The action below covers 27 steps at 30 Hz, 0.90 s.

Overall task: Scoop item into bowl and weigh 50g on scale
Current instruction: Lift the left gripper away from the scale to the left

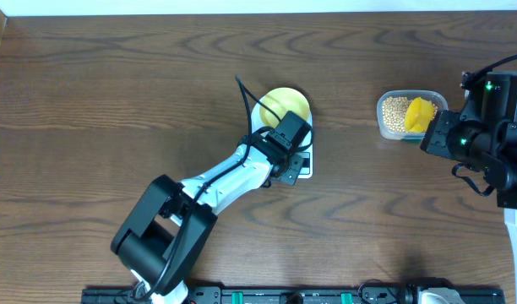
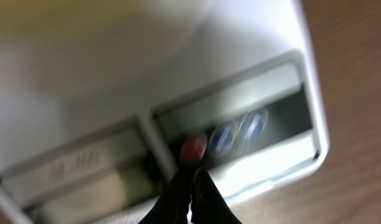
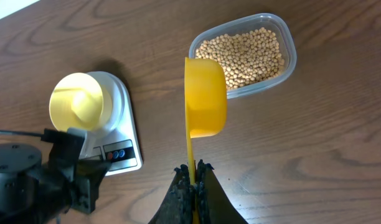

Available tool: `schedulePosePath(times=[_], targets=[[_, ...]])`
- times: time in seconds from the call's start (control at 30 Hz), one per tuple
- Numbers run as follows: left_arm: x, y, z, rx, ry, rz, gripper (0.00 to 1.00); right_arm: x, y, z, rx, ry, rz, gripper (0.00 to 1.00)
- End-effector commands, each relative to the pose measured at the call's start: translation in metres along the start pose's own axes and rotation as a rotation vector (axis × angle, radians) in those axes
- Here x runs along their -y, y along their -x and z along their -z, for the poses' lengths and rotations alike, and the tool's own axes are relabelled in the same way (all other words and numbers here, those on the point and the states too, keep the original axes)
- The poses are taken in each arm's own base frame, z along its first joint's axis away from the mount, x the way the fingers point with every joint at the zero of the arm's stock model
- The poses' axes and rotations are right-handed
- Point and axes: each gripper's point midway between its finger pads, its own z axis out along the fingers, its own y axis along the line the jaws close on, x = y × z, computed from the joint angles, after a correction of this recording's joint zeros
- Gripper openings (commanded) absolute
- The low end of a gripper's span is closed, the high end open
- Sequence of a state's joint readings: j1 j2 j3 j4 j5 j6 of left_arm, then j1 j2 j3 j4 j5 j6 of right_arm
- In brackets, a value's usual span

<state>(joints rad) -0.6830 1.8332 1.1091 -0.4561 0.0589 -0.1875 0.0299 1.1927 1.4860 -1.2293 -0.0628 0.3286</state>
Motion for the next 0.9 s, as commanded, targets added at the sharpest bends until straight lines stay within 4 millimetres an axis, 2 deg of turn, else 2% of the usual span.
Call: schedulePosePath(times=[0.0,0.13,0.23,0.47,0.57,0.63,0.77,0.87], targets=[[0.005,0.004,0.025,0.041,-0.056,0.024,0.07,-0.001,0.006,0.007,0.032,0.005,0.0,0.01],[0.022,0.024,0.078,0.171,-0.155,0.014,0.07,-0.001,0.006,0.007,0.032,0.005,0.0,0.01],[0.026,0.032,0.119,0.266,-0.195,0.033,0.07,-0.001,0.007,0.007,0.034,0.006,0.001,0.01],[0.02,0.029,0.193,0.422,-0.232,0.049,0.07,-0.002,0.009,0.007,0.045,0.01,0.002,0.01],[0.008,0.024,0.216,0.469,-0.227,0.073,0.07,-0.003,0.01,0.007,0.045,0.014,0.001,0.01],[-0.007,0.019,0.232,0.499,-0.213,0.126,0.07,-0.005,0.009,0.008,0.041,0.028,0.002,0.01],[-0.037,0.01,0.247,0.521,-0.181,0.254,0.07,-0.011,0.007,0.008,0.029,0.06,0.003,0.01],[-0.062,0.0,0.251,0.512,-0.149,0.385,0.07,-0.012,0.005,0.008,0.023,0.066,0.002,0.01]])
